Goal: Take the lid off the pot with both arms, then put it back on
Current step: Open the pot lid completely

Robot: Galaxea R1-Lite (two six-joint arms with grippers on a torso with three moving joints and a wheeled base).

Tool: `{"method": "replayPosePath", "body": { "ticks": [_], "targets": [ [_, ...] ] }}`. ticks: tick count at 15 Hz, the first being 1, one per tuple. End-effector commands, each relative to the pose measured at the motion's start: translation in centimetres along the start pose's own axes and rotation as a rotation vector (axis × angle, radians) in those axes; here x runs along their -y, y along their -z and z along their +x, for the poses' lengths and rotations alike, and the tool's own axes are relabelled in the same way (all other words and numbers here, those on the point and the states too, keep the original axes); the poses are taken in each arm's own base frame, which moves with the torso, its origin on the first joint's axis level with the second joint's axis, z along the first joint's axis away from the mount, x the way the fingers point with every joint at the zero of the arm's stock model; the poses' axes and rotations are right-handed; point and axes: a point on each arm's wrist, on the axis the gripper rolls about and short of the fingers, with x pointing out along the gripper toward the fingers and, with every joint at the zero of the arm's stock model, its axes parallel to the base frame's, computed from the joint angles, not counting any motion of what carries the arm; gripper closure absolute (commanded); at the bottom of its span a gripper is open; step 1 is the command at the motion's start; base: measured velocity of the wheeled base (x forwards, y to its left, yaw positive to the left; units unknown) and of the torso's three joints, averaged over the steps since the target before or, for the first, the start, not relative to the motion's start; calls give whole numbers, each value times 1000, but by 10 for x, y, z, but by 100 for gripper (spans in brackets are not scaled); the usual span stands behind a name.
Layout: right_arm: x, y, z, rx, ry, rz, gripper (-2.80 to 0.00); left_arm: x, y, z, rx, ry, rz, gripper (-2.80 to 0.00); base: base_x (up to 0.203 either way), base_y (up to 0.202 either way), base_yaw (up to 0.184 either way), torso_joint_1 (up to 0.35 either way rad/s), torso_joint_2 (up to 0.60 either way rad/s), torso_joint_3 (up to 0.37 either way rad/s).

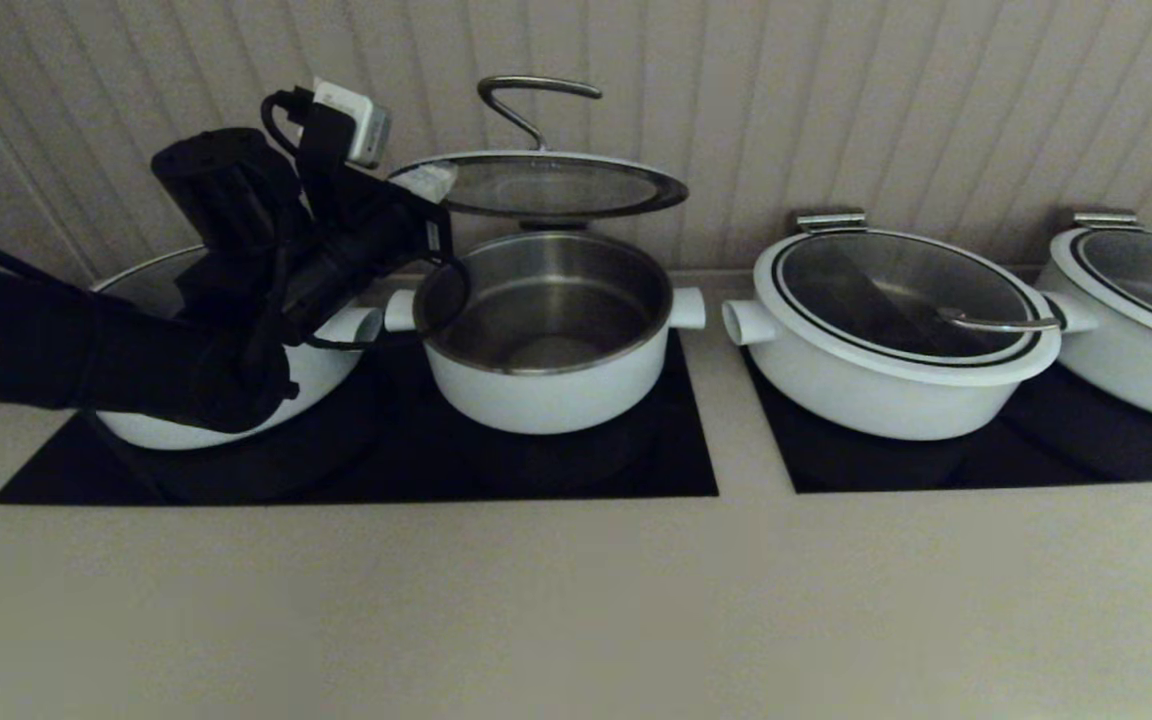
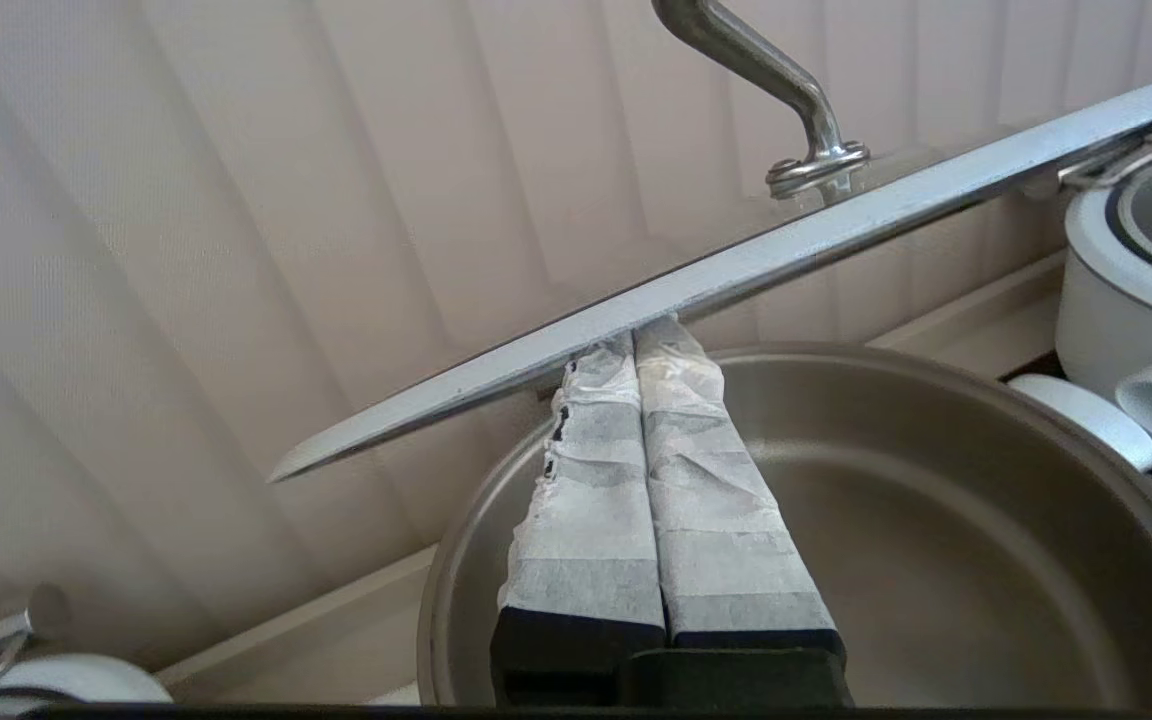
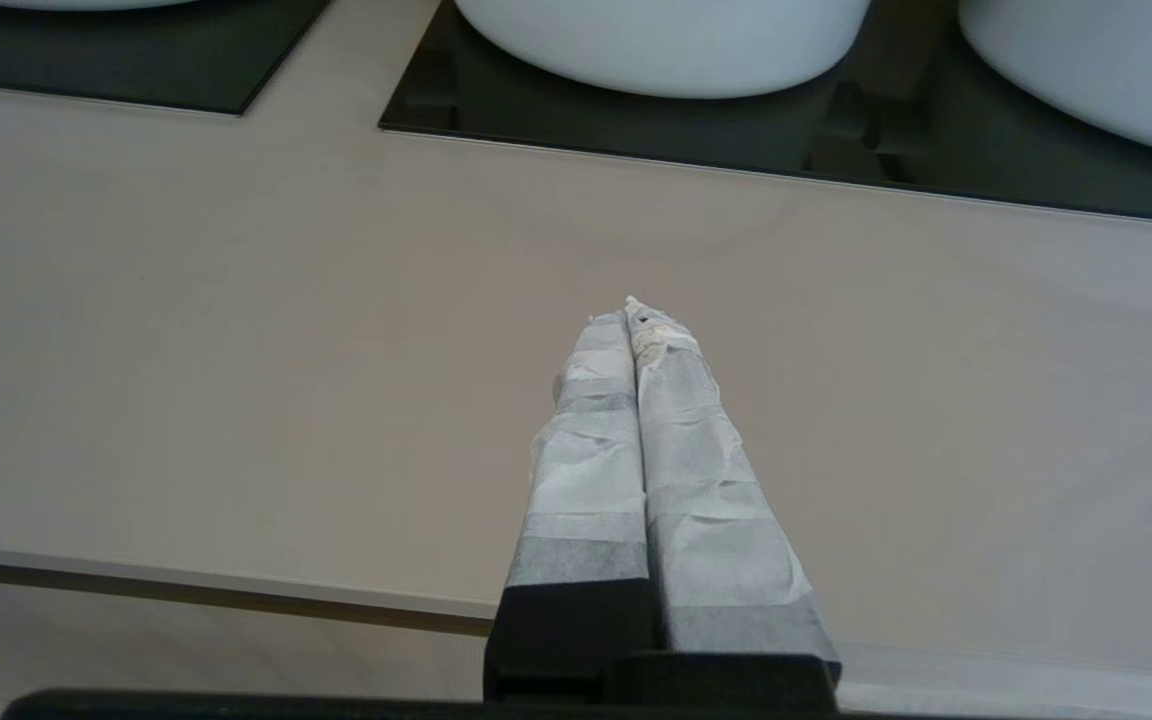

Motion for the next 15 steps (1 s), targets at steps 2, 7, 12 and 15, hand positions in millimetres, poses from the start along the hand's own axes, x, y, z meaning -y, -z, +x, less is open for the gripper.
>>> {"method": "replayPosePath", "body": {
  "ticks": [2,7,12,15],
  "targets": [
    [0,0,0,-2,-1,-1,0,1,7,9,4,0,1,0,0,0,0,0,0,0],
    [0,0,0,-2,-1,-1,0,-4,3,26,56,-45,10,0,0,0,0,0,0,0],
    [0,0,0,-2,-1,-1,0,-8,-9,37,120,-60,19,0,0,0,0,0,0,0],
    [0,0,0,-2,-1,-1,0,-11,-16,45,161,-69,26,0,0,0,0,0,0,0]
  ]
}}
